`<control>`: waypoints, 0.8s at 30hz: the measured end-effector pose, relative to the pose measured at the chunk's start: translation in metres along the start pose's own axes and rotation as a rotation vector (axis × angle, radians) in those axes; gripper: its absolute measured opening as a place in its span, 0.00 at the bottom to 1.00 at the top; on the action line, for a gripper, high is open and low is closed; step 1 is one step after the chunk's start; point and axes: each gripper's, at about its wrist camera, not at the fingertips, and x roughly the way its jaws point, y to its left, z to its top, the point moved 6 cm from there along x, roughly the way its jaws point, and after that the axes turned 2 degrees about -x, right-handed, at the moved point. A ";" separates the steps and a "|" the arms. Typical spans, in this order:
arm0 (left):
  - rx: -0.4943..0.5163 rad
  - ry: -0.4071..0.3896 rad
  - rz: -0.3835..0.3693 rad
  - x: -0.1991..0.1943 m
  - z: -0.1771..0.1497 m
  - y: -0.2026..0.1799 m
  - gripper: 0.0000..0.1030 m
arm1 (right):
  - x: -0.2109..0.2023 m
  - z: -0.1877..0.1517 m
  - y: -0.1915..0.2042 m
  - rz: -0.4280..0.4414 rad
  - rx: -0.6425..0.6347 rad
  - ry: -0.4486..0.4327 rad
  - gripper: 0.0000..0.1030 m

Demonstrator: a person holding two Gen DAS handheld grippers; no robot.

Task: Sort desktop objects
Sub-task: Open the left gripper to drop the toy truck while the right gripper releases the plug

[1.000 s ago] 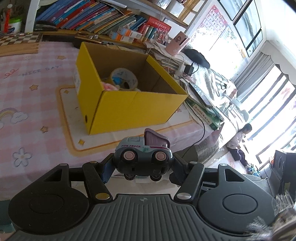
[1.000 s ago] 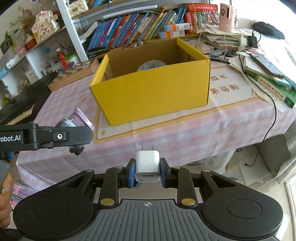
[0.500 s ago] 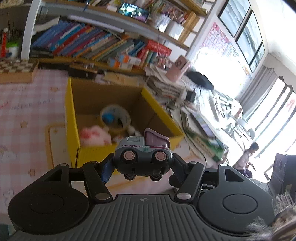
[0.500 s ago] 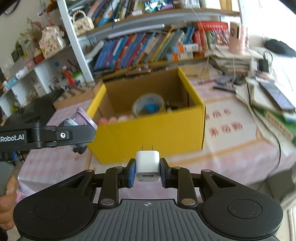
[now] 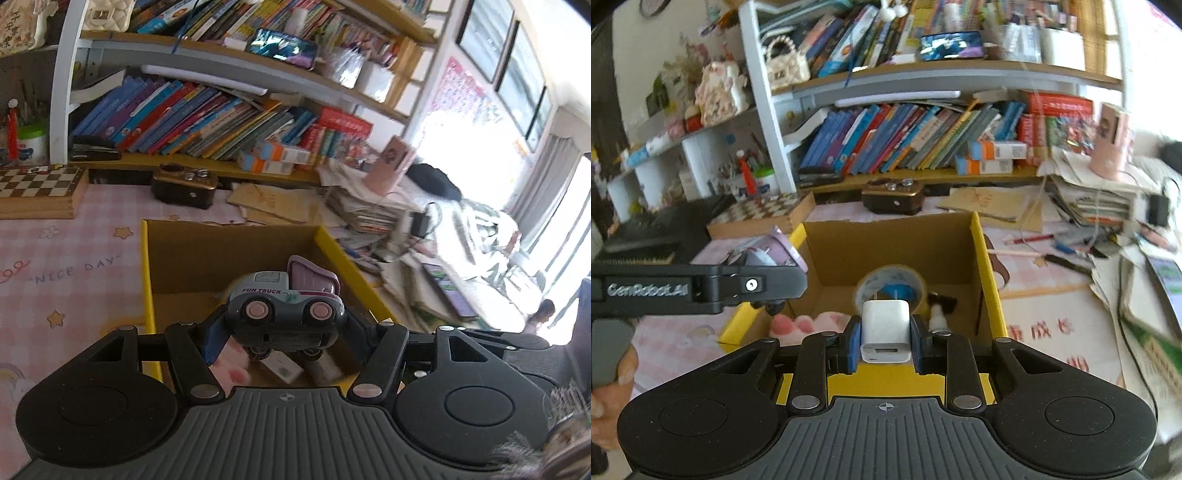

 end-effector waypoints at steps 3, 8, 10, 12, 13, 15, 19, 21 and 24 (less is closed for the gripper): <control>0.019 0.031 0.035 0.024 0.005 0.007 0.60 | 0.022 0.003 0.000 0.005 -0.053 0.035 0.25; 0.004 0.112 0.061 0.060 0.005 0.020 0.60 | 0.056 0.003 -0.001 0.009 -0.141 0.119 0.25; 0.000 0.155 0.067 0.075 0.005 0.024 0.60 | 0.069 0.000 -0.002 0.017 -0.172 0.161 0.25; 0.027 0.174 0.091 0.086 0.008 0.025 0.60 | 0.080 -0.004 -0.002 0.029 -0.201 0.208 0.25; 0.042 0.182 0.092 0.091 0.010 0.025 0.60 | 0.086 -0.005 -0.001 0.037 -0.216 0.236 0.25; 0.054 0.195 0.092 0.099 0.015 0.023 0.60 | 0.097 -0.007 -0.001 0.055 -0.239 0.286 0.25; 0.148 0.217 0.106 0.114 0.021 0.010 0.60 | 0.113 -0.009 -0.001 0.098 -0.248 0.384 0.25; 0.182 0.239 0.108 0.122 0.021 0.004 0.60 | 0.118 -0.008 0.001 0.121 -0.259 0.418 0.25; 0.242 0.279 0.118 0.134 0.016 -0.002 0.60 | 0.117 -0.012 0.007 0.139 -0.329 0.441 0.25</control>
